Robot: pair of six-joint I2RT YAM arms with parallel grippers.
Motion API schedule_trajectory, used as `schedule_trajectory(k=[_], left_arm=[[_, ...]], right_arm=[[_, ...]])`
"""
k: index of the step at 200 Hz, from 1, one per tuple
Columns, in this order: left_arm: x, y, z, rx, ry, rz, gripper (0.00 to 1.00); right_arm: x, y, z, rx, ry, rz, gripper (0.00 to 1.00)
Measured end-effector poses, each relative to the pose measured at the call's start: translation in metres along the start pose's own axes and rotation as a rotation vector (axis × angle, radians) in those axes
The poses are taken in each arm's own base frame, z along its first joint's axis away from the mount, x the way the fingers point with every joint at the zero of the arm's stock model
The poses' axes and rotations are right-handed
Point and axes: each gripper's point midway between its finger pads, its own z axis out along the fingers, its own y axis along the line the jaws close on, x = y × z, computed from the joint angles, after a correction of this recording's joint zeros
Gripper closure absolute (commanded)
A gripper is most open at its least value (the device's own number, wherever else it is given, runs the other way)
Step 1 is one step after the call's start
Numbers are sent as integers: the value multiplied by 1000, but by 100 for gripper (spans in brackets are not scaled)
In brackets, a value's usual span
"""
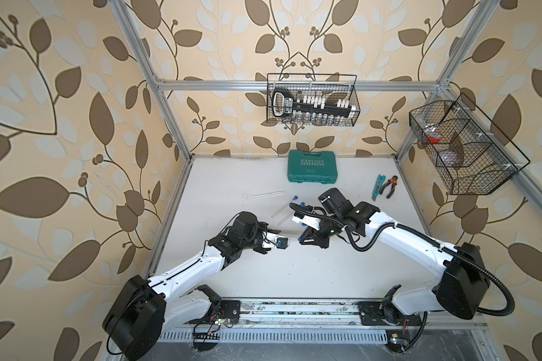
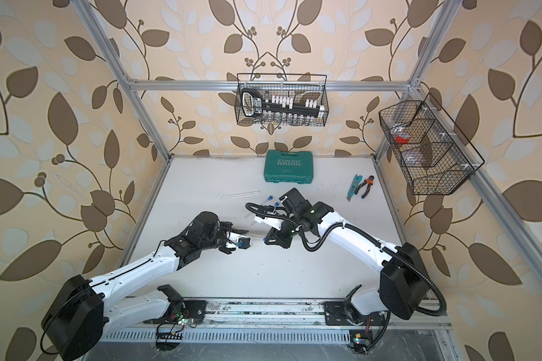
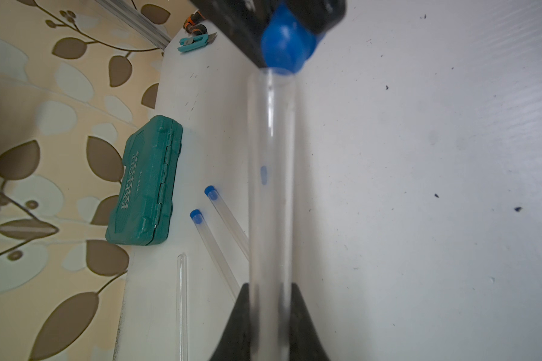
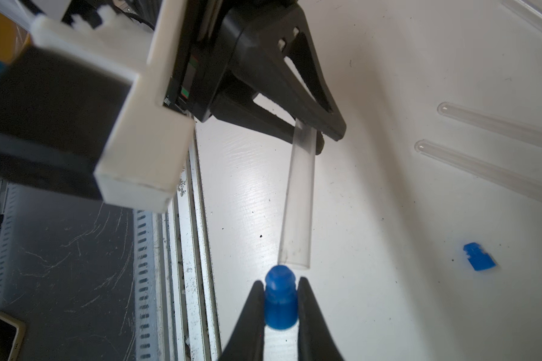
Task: Insert stoppers into test tubes
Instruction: Insert the stopper into the test tube.
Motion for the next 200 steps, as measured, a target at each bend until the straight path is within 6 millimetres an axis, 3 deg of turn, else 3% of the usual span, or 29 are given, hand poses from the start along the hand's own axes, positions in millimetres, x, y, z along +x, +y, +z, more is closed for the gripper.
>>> schedule_trajectory(k=[131,200], left_arm=[[1,0,-2,-18,3,36,100],[1,-4,-2,-12,55,174,100]], right_arm=[[-3,-5,6,0,39,22,85],[6,-4,16,-38,144,90,88]])
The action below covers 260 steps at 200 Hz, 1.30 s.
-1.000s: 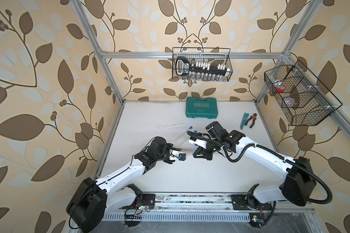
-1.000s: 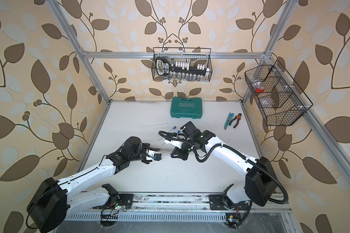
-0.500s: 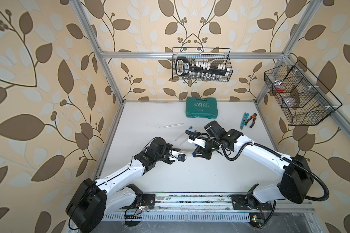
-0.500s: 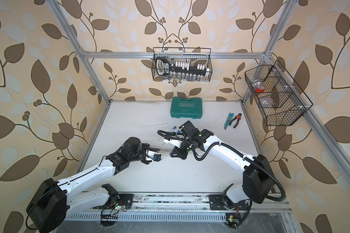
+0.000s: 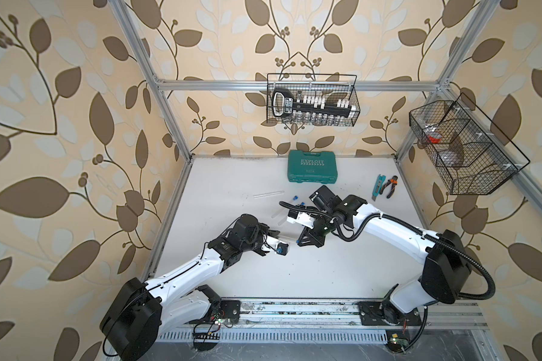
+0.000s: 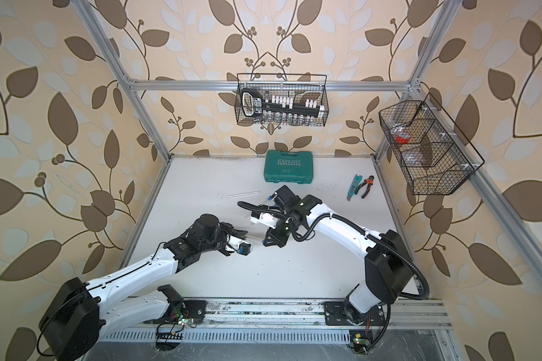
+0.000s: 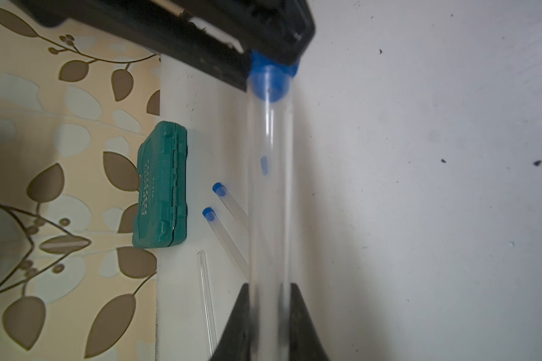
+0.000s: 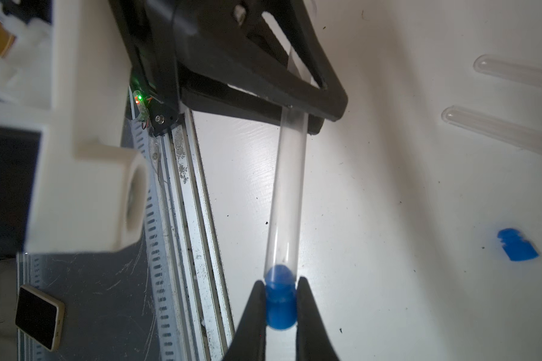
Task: Insert stoppers into test tubes
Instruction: Insert the stopper into the test tube.
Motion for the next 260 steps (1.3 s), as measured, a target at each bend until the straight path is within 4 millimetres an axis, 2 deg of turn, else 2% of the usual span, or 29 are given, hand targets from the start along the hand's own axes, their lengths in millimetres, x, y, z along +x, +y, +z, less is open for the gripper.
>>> schedule_trajectory(k=[60,160,169,185,200,225,237,252,260], left_arm=[[0,10,-6,-29,35,85,100],[-9,9,-7,-21,24,131,100],[-18,7,-6,-12,-17,133,100],[-53,-3,-6,20,-165,144,100],[-76,-4,-9,23,-262,143,100],[-84,0,-11,13,-304,114,100],[-85,1,-11,4,-313,93,100],[-84,1,-10,-6,-320,50,100],[-84,1,-9,-14,-325,15,100]], right_arm=[[-8,0,0,-16,12,48,88],[-13,7,-1,-67,-9,122,84],[-25,8,-1,-82,-57,100,83],[-57,3,-5,-61,-179,22,82],[-75,-2,-10,-46,-252,-9,76],[-91,-8,-21,-23,-326,-27,59],[-96,-9,-31,-11,-359,-28,55],[-106,-7,-54,11,-429,-27,53],[-111,-7,-76,31,-489,-15,52]])
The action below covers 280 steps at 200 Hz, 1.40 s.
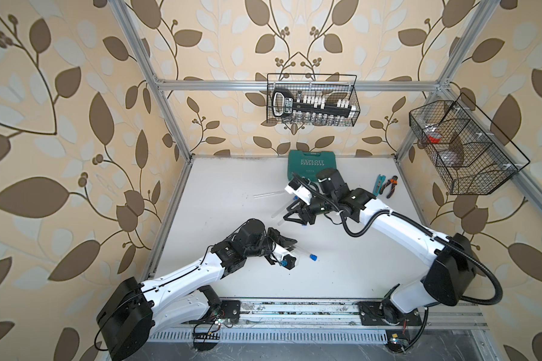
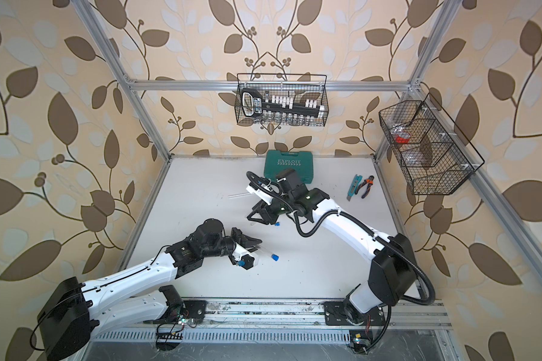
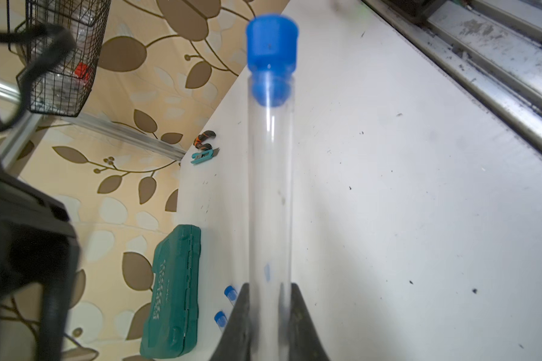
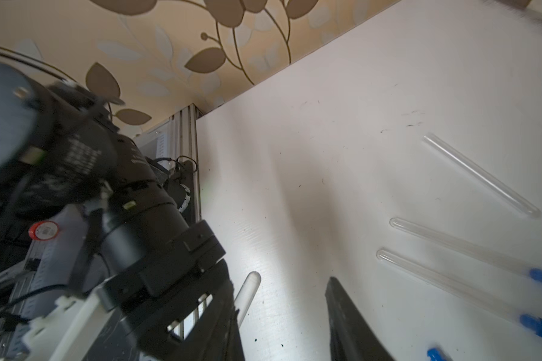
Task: Insert stoppers into test tubes
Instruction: Insert the stopper into the test tube.
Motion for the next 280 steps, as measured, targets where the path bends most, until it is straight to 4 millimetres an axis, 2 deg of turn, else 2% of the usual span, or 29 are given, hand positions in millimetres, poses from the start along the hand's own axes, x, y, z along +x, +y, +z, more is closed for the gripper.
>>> schedule_trajectory(k=[12,21,34,53,67,76,102,130,151,169,209,280], left_arm=[[1,0,1,-28,-11,-66,100],[3,4,2,-60,-20,-136,100],[5,11,3,-116,-34,-236,100],[6,25,5,-198,-70,-400,100],[3,35,5,-235,-110,-504,100],[0,43,5,-262,-140,-568,100],[-9,62,2,-317,-232,-684,100],[-16,78,-2,-360,-321,-760,100],[-22,85,-2,-367,-379,-802,100],[-25,87,-2,-362,-420,-829,100],[-36,93,-6,-355,-494,-835,100],[-43,91,-5,-327,-536,-825,100]], right_arm=[[-21,-5,-30,49,-94,23,51],[-37,-13,-61,103,-179,70,52],[-53,-26,-106,177,-293,153,58],[-57,-46,-160,248,-416,314,65],[-44,-52,-178,243,-460,456,64],[-34,-51,-178,214,-463,540,59],[-10,-34,-161,55,-417,774,41],[-6,-9,-147,-81,-346,875,33],[-9,16,-134,-173,-276,877,32],[-11,28,-122,-224,-227,879,34],[-14,38,-108,-290,-182,905,43],[-25,51,-104,-350,-178,897,45]])
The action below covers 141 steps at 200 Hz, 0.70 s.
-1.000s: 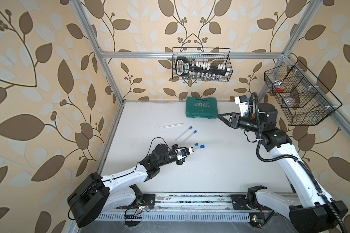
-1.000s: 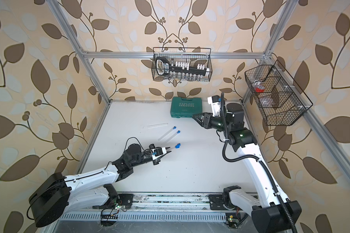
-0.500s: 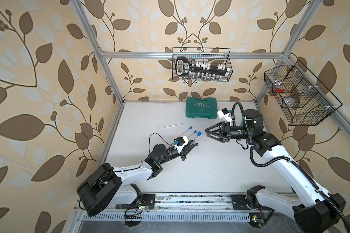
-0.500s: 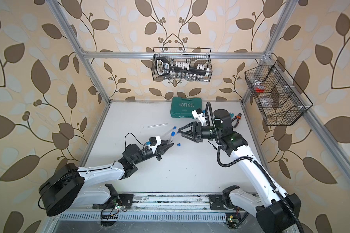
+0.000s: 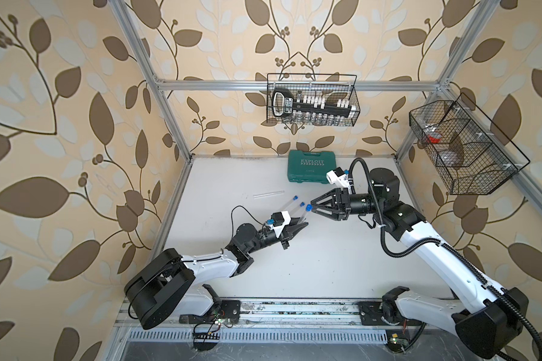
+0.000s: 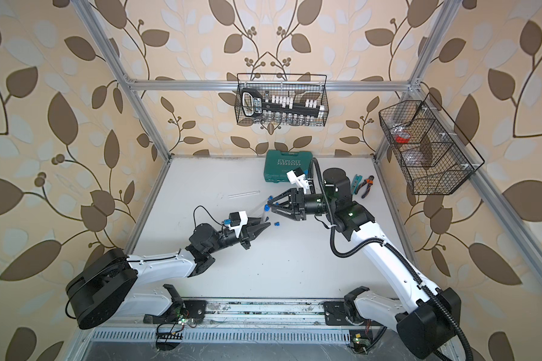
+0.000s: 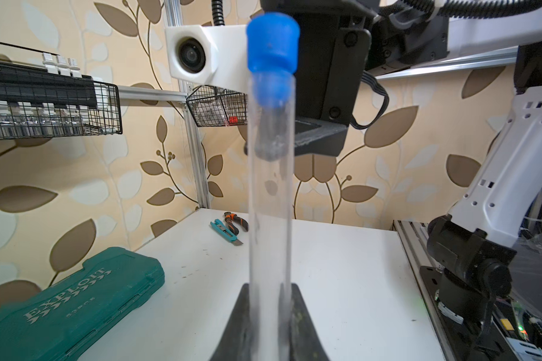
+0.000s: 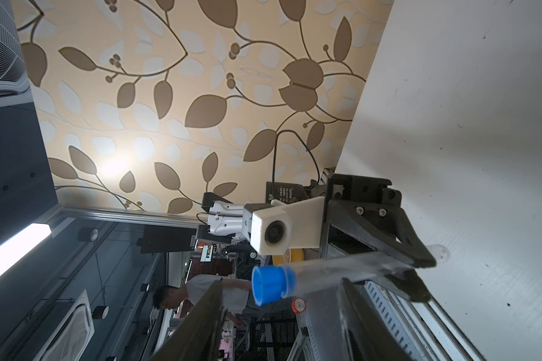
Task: Insert stoppers into test tubes
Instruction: Insert the stopper into the test tube.
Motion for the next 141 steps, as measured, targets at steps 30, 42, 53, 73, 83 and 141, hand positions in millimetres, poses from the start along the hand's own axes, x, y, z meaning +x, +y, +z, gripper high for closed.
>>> schedule_trajectory(k=[30,42,53,73,83,141], left_arm=[[-2,-1,0,7,-8,0,100],[-3,-1,0,9,-9,-1,100],[-3,-1,1,9,-11,-2,100],[-4,-1,1,10,-15,0,100],[-5,-2,1,12,-18,0,100],[0,-4,2,30,2,-12,100]], right_arm=[[2,1,3,-5,9,3,48],[2,1,4,-5,11,3,49],[2,1,4,-6,12,3,50],[3,0,4,-5,15,5,52],[4,-2,5,-2,15,8,53],[6,-11,6,4,18,16,56]])
